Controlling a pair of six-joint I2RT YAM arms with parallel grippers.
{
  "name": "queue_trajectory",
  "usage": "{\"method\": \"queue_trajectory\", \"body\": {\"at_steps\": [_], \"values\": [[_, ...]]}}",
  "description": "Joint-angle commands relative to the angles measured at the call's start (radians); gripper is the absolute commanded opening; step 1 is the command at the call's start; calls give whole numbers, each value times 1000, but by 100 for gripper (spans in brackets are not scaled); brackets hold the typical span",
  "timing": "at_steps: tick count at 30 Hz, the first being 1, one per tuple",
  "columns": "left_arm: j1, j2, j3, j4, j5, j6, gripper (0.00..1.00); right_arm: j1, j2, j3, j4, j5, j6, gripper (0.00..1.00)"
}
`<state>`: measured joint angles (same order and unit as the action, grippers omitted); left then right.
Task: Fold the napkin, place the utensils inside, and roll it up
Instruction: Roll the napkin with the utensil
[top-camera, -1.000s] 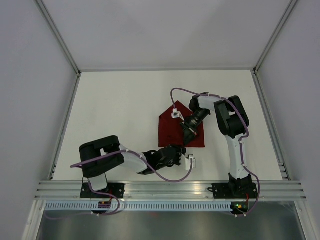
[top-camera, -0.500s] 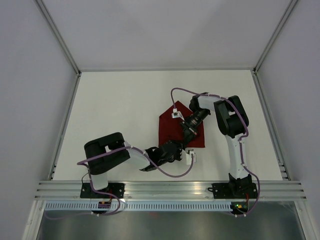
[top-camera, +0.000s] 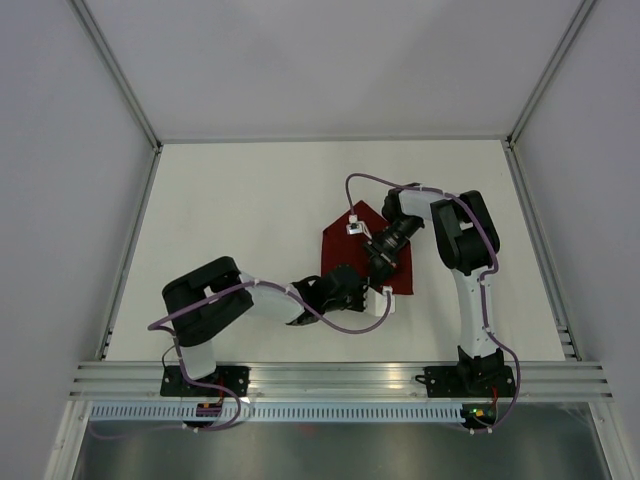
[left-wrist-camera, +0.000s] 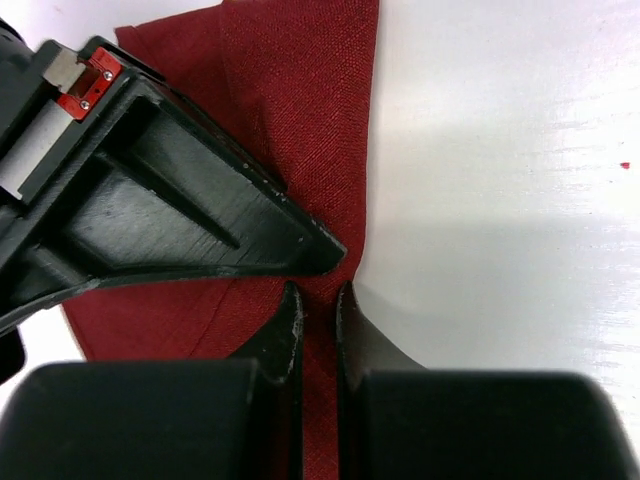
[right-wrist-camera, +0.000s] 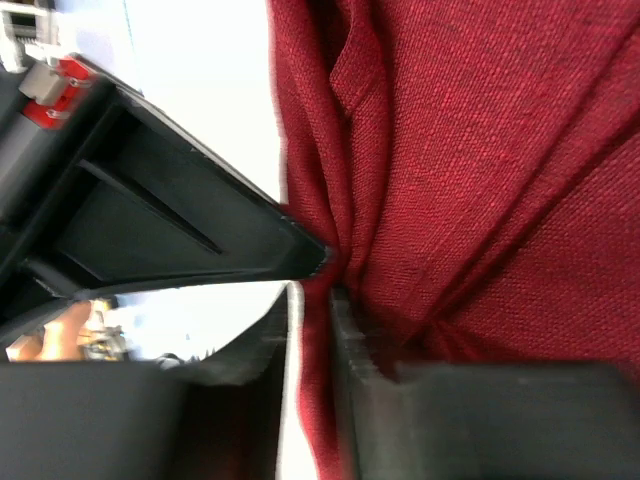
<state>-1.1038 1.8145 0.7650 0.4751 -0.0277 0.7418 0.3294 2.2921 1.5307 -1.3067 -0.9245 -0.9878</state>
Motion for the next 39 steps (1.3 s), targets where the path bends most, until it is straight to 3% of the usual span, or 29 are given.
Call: {"method": "queue_trajectory", "body": {"at_steps": [1, 4, 8, 12, 15, 21, 24, 30, 34, 39], "values": [[35, -7, 43, -157, 193, -126, 2, 5, -28, 13, 104, 55, -19, 38], [64, -9, 63, -219, 270, -177, 2, -12, -113, 6, 153, 29, 47, 50], [108, 22, 138, -358, 366, -229, 2, -58, -245, -35, 317, -19, 256, 53], [168, 49, 206, -453, 494, -303, 2, -133, -406, -192, 698, 39, 606, 54], [212, 80, 255, -533, 593, -335, 2, -202, -551, -318, 899, 131, 678, 56], [304, 236, 459, -821, 813, -392, 2, -234, -827, -527, 998, 182, 577, 51], [329, 290, 507, -866, 911, -413, 2, -231, -1003, -656, 1038, 194, 519, 49], [363, 355, 568, -929, 974, -437, 2, -66, -1221, -906, 1075, 372, 298, 51], [374, 370, 582, -946, 983, -449, 2, 156, -1211, -1014, 1173, 518, 264, 55], [386, 405, 625, -994, 992, -453, 2, 258, -1116, -1044, 1238, 590, 244, 55]]}}
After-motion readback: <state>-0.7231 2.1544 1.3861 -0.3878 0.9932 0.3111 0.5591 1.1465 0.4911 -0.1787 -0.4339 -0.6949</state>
